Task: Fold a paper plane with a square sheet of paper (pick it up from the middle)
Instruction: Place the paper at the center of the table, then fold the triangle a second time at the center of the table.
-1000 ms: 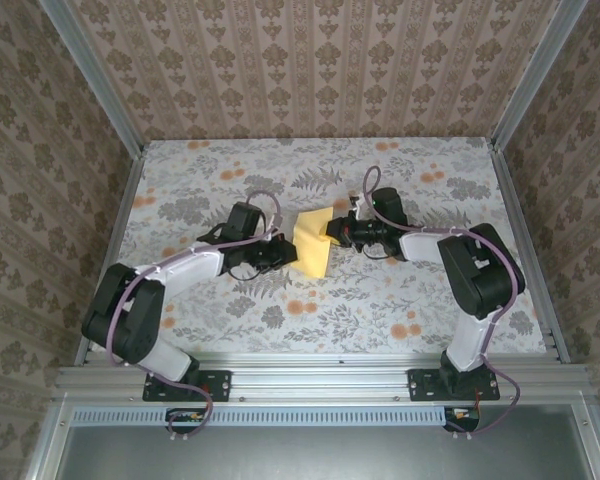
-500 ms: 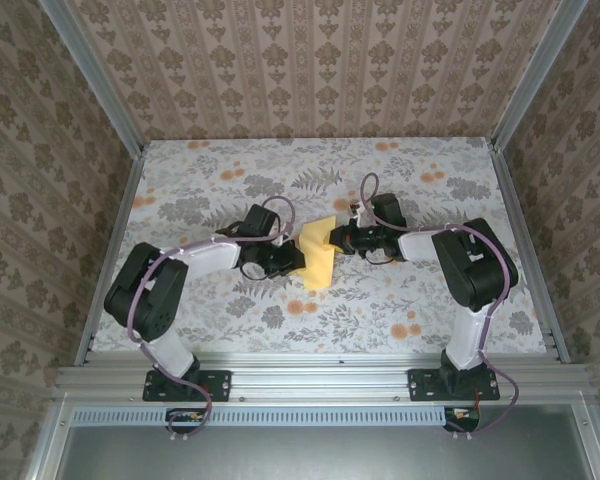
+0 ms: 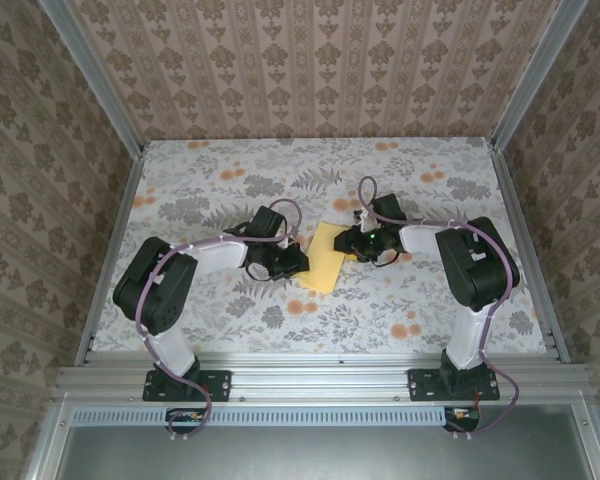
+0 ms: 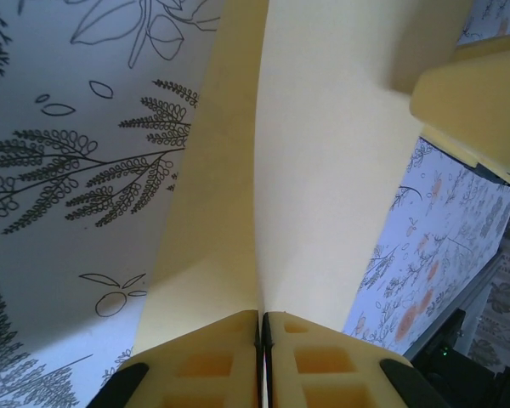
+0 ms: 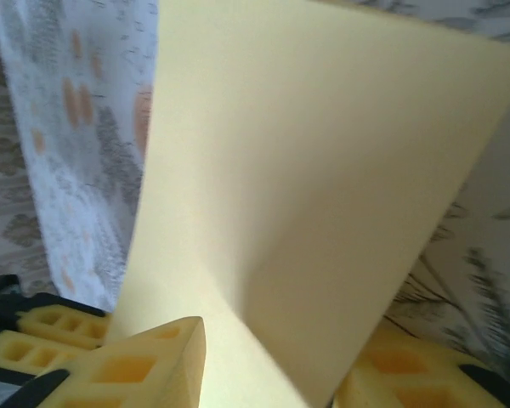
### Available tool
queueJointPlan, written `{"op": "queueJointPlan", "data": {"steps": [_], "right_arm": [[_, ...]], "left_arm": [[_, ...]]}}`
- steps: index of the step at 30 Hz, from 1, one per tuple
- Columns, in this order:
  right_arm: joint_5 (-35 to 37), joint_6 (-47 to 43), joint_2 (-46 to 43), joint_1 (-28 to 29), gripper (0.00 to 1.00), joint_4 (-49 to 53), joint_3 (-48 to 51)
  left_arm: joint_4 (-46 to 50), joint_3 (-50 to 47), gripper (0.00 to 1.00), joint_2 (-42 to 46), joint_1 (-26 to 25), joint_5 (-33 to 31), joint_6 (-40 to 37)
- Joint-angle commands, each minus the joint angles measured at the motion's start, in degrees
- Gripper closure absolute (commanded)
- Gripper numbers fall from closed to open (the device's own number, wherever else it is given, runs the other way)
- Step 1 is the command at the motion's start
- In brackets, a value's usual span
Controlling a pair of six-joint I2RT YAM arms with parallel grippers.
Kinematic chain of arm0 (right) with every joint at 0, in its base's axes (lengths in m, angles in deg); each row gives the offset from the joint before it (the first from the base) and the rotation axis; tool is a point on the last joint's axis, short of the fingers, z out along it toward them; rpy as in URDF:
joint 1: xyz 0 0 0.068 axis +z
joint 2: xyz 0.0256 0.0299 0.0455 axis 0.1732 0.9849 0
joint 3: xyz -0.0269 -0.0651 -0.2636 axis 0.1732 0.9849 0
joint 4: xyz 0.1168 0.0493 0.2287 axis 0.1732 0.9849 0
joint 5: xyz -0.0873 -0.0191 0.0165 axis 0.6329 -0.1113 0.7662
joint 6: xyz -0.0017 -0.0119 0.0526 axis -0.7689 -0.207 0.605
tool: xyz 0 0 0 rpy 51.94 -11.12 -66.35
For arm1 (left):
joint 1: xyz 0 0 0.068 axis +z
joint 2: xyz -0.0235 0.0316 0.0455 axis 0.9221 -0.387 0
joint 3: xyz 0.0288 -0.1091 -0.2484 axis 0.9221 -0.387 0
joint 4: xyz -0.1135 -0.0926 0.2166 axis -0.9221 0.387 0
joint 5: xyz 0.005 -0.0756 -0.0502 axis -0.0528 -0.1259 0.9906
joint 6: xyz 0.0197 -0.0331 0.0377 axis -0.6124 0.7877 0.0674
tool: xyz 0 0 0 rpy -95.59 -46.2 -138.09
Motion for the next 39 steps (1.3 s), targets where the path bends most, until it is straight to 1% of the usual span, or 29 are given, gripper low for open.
{"op": "queueJointPlan", "data": {"steps": [1, 5, 9, 12, 17, 21, 29, 34, 39], "right_arm": [[5.82, -6.47, -3.95, -0.47, 0.56, 9.28, -2.70], [10.68, -9.47, -7.44, -0.92, 0.52, 14.15, -2.88], [10.46, -8.81, -9.31, -1.47, 0.52, 12.75, -1.70], [8.06, -6.19, -9.27, -1.27, 0.56, 8.85, -1.04], [7.08, -5.96, -5.44, -0.22, 0.71, 8.27, -2.98], [6.56, -6.00, -2.66, 0.36, 0.75, 7.67, -4.26], [7.43, -7.56, 1.33, 0.99, 0.82, 9.16, -6.37], [8.94, -9.08, 2.43, 1.30, 0.84, 11.08, -7.38], [9.93, -10.00, 2.90, 1.33, 0.86, 12.25, -7.51]], "left_arm": [[0.42, 1.02, 0.88, -0.66, -0.87, -0.85, -0.45], [-0.71, 0.69, 0.88, -1.11, -1.45, -1.36, 0.43], [-0.64, 0.71, 0.88, -1.20, -1.95, -2.12, 0.76], [-0.62, 1.01, 0.88, -1.53, -2.31, -2.29, 0.83], [-0.45, 1.42, 0.88, -1.82, -2.94, -2.80, 0.87], [-0.62, 1.51, 0.87, -1.88, -3.12, -3.21, 1.16], [0.69, 3.79, 0.85, -2.34, -3.33, -3.27, 0.54], [2.69, 5.50, 0.83, -2.78, -3.45, -2.88, -0.19], [4.18, 5.20, 0.82, -1.89, -3.45, -3.45, -0.85]]}}
